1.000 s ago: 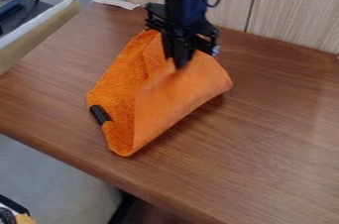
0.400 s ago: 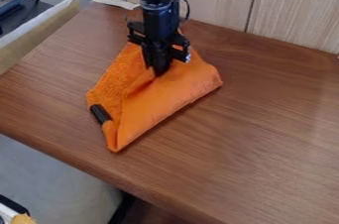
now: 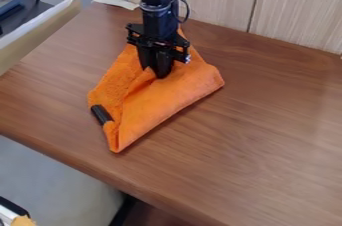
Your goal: The cloth was folded
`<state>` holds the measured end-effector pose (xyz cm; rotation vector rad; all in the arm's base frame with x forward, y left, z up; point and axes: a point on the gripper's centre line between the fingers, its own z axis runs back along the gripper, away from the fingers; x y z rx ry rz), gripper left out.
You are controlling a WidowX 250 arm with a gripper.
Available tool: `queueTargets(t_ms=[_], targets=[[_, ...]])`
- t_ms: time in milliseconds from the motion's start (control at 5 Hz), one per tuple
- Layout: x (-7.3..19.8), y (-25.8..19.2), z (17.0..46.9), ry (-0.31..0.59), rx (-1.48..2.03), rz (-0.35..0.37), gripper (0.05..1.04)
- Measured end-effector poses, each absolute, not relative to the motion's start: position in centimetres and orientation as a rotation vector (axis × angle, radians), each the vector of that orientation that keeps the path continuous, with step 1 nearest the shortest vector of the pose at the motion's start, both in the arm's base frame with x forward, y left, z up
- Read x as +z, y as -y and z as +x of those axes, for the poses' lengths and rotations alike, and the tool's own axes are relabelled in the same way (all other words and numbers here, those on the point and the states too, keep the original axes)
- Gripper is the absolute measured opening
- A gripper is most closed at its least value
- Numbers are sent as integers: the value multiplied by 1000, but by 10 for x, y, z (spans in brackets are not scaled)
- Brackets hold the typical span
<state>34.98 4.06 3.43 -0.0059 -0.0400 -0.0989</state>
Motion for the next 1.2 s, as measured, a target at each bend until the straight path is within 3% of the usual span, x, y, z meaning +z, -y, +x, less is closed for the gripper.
queueTargets(t_ms=[200,400,600,1200], targets=[[41,-39,349,55,-103,-13,873],[44,-38,349,57,-112,-18,1009],[49,-38,346,48,-117,-15,1005],[145,-25,341,195,-169,-27,1001]])
